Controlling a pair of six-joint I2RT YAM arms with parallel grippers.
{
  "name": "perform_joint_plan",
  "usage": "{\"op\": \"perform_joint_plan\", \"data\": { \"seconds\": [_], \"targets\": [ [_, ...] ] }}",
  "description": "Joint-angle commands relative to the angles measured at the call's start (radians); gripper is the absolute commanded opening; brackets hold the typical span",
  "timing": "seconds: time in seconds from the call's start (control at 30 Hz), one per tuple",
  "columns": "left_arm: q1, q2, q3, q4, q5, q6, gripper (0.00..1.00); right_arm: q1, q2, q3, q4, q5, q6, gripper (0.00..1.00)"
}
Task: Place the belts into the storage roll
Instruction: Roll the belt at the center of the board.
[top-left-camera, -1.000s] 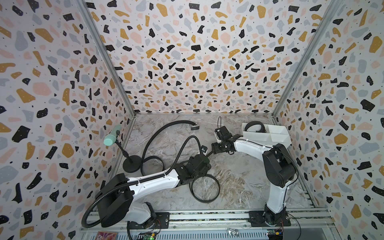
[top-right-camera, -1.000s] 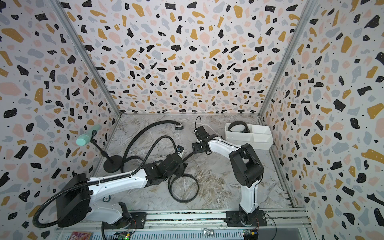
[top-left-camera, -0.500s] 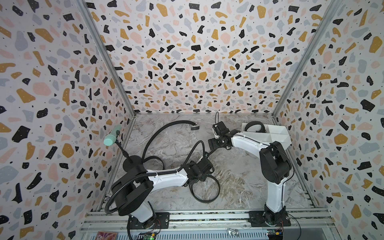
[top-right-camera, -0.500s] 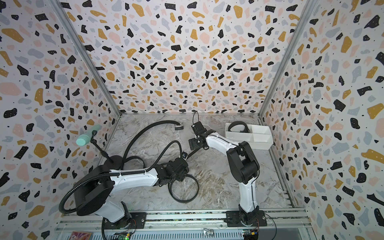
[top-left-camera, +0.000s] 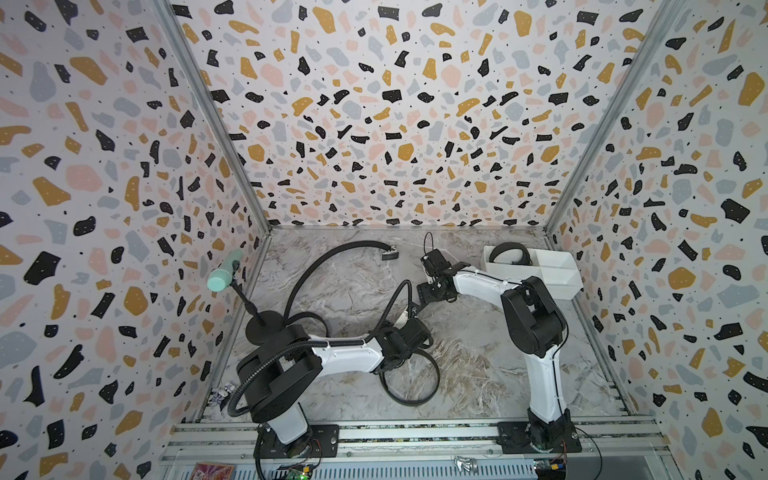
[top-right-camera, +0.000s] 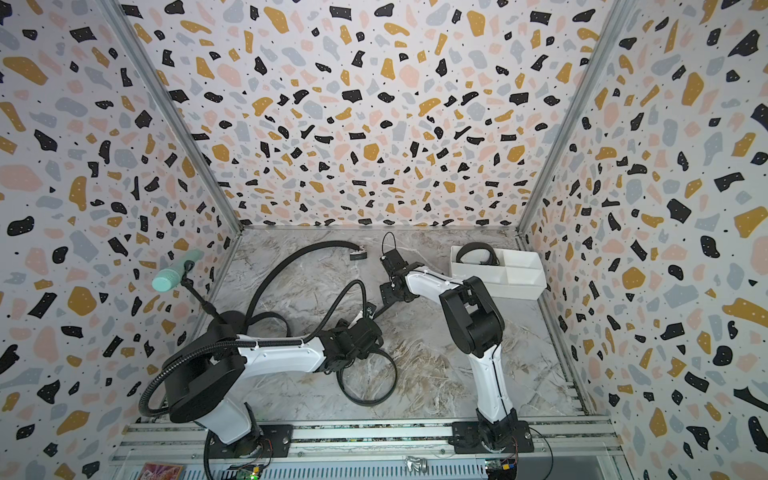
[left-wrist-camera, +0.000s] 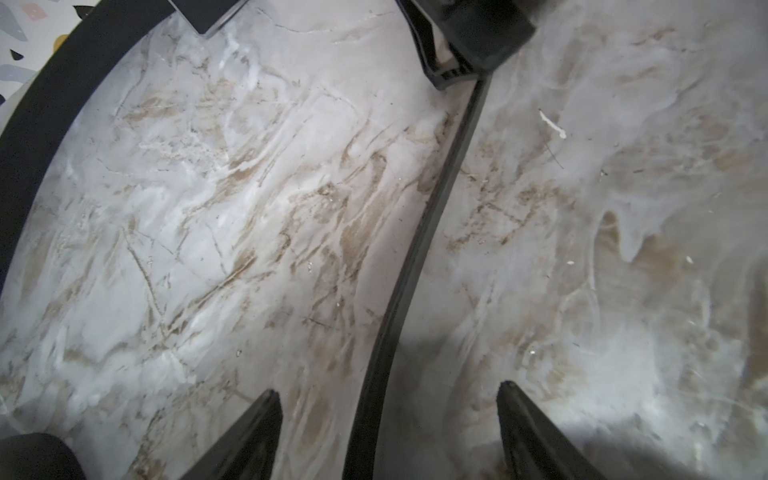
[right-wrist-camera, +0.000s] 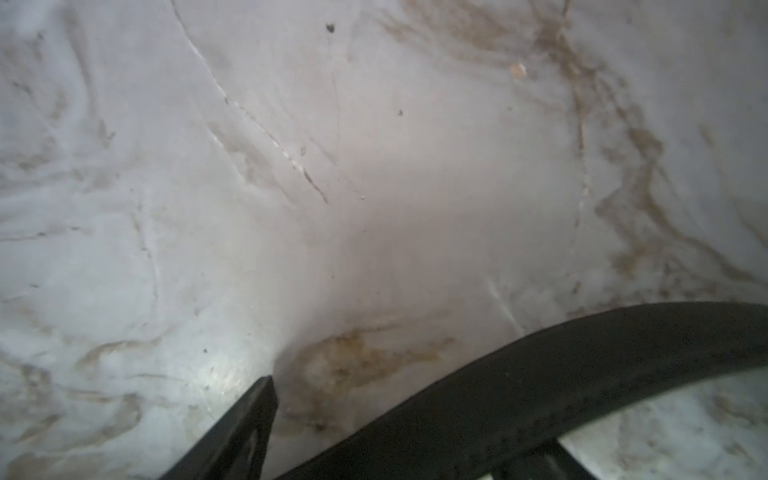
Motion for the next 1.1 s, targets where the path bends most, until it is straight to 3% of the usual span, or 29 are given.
{"op": "perform_joint_plan", "data": {
  "seconds": [0.0,0.17,0.27,0.33,0.5,0.7,0.93,1.07],
  "targets": [
    [-0.01,-0.028,-0.032,-0.034,-0.023,-0.023,0.78,-0.005,-0.062,-0.02,-0.04,0.015,0.009,0.77],
    [-0.015,-0.18,-0.048,-0.055,0.014,-0.022,0.83,-0.011,-0.055,-0.02,-0.03,0.006,0.005,0.75],
    [-0.015,-0.226,-0.006,-0.116,0.082,0.016,0.92,-0.014,-0.046,-0.019,-0.024,0.0,0.006,0.75],
    [-0.014,-0.215,0.016,-0.169,0.138,0.046,1.0,-0.018,-0.045,-0.021,-0.019,-0.004,0.005,0.75],
    [-0.013,-0.134,0.029,-0.268,0.244,0.075,1.0,-0.018,-0.044,-0.02,-0.016,-0.004,0.001,0.75],
    [-0.013,-0.076,0.04,-0.284,0.141,0.051,0.99,-0.02,-0.037,-0.02,-0.012,-0.008,-0.001,0.75],
    [-0.002,0.037,0.067,-0.176,-0.015,0.024,1.0,-0.017,-0.037,-0.029,-0.014,-0.018,-0.001,0.72],
    [0.058,0.099,0.081,-0.131,-0.073,-0.028,0.99,-0.017,-0.074,-0.071,-0.024,-0.012,-0.003,0.68]
  ]
}}
